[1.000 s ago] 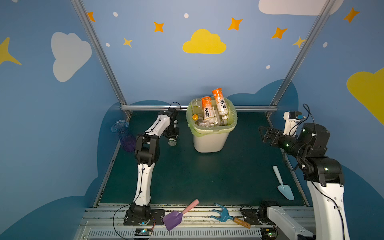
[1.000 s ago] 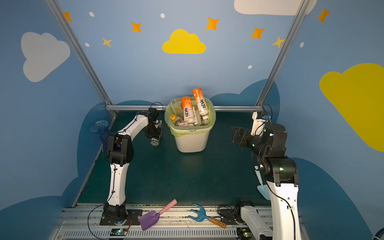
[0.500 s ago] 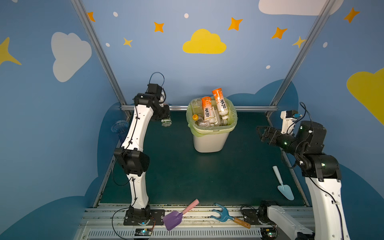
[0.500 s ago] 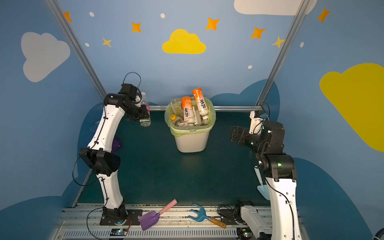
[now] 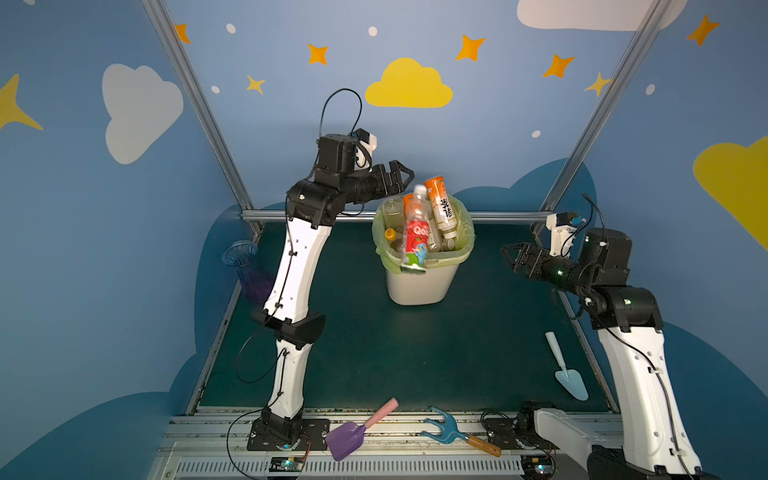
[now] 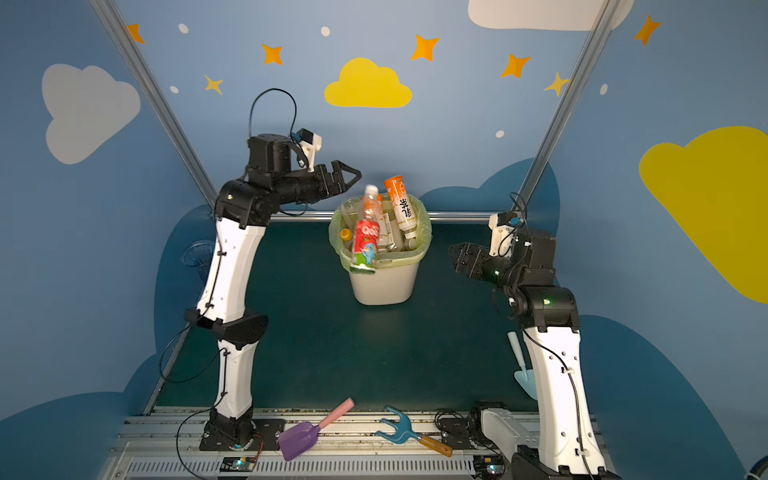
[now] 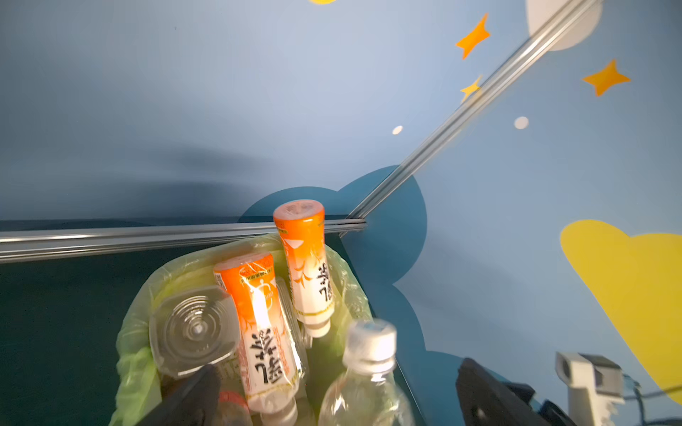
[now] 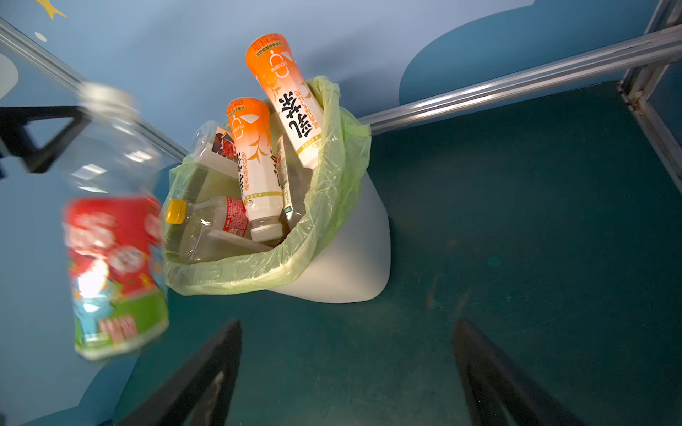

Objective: Throw the plastic bottles in the bin
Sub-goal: 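Lift the red-label bottle with left gripper over the bin and release it, then withdraw left arm from the bin while right gripper reaches the cartoon-label bottle, then close right gripper on the red cartoon-label clear bottle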

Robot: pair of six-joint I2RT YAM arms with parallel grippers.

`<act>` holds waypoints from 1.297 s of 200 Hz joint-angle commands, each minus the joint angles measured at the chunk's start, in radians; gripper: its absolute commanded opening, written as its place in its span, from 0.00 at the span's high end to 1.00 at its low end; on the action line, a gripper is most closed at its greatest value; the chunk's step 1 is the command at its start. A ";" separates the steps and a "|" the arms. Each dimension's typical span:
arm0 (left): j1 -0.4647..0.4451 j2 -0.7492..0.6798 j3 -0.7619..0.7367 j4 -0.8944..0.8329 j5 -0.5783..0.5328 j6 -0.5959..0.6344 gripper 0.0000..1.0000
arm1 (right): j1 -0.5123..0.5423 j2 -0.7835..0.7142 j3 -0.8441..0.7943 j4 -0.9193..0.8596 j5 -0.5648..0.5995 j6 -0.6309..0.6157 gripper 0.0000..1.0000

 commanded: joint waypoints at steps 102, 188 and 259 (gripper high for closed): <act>0.004 -0.501 -0.799 0.085 -0.123 -0.018 0.00 | 0.236 0.034 -0.155 0.223 -0.369 0.280 0.12; -0.003 -0.755 -1.257 0.061 -0.141 0.008 0.00 | 0.172 0.056 -0.115 -0.600 -0.034 -0.089 0.11; -0.005 -0.942 -1.637 0.305 -0.170 -0.169 0.00 | 0.465 -0.019 -0.382 -0.627 0.165 0.089 0.12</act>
